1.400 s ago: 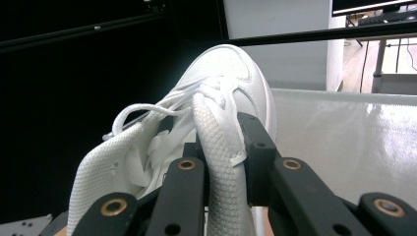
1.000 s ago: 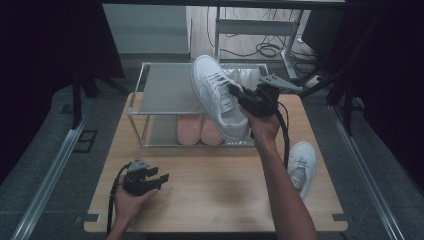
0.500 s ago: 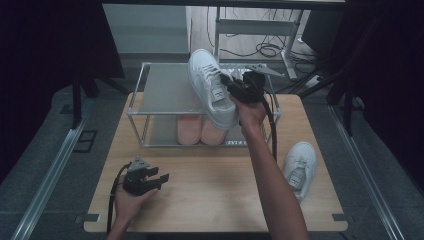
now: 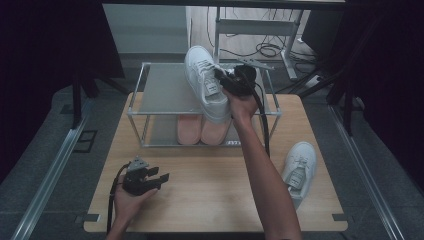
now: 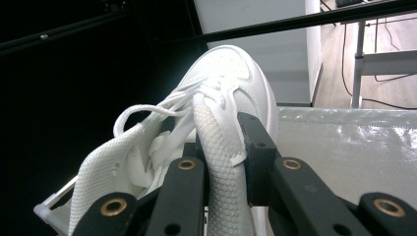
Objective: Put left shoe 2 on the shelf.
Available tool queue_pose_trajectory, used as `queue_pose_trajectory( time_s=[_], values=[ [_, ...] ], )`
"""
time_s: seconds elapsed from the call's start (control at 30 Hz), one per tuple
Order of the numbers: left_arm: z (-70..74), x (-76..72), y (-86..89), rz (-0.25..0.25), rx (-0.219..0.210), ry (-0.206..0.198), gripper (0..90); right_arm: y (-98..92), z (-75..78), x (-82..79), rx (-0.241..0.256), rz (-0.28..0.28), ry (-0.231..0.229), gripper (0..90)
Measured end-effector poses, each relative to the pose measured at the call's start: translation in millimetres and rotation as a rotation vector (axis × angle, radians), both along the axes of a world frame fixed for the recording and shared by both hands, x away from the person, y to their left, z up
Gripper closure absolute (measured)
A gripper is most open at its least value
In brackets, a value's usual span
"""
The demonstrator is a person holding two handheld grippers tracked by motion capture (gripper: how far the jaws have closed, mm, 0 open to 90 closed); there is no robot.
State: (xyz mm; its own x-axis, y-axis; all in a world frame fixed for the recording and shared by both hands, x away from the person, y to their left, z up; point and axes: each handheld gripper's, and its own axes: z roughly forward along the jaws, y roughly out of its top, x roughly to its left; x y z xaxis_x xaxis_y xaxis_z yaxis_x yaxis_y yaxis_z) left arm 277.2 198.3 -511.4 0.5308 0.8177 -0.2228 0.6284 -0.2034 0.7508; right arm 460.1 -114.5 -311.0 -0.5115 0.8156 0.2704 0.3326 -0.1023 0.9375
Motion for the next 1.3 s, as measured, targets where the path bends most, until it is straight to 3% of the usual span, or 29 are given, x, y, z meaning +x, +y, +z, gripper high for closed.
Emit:
queue_pose_trajectory(
  time_s=[0.37, 0.57, 0.9, 1.0, 1.07, 1.2, 1.3],
  values=[
    [4.2, -3.3, -1.4, -0.010, -0.019, -0.008, 45.6, 12.0, -7.5, 19.3, -0.006, -0.045, 0.030, 81.3],
    [3.9, -3.2, -3.0, -0.015, -0.024, -0.004, 45.6, 15.8, -10.4, 36.2, 0.036, -0.062, 0.072, 81.2],
    [1.7, -2.8, -3.2, -0.020, -0.030, -0.001, 45.7, 30.9, -11.6, 59.5, 0.030, -0.116, 0.101, 80.8],
    [0.5, -2.5, -5.5, -0.029, -0.025, 0.004, 45.7, 33.4, -17.3, 66.1, 0.001, -0.126, 0.124, 78.2],
    [0.7, -2.6, -5.8, -0.029, -0.026, 0.003, 45.7, 32.0, -19.5, 70.5, 0.005, -0.123, 0.140, 70.4],
    [1.5, -2.6, -4.2, -0.023, -0.027, -0.001, 45.7, 26.5, -15.1, 70.9, 0.037, -0.105, 0.109, 62.1],
    [1.8, -3.1, -4.0, -0.019, -0.025, -0.002, 45.7, 26.2, -8.2, 64.2, -0.012, -0.095, 0.074, 61.2]
  ],
)
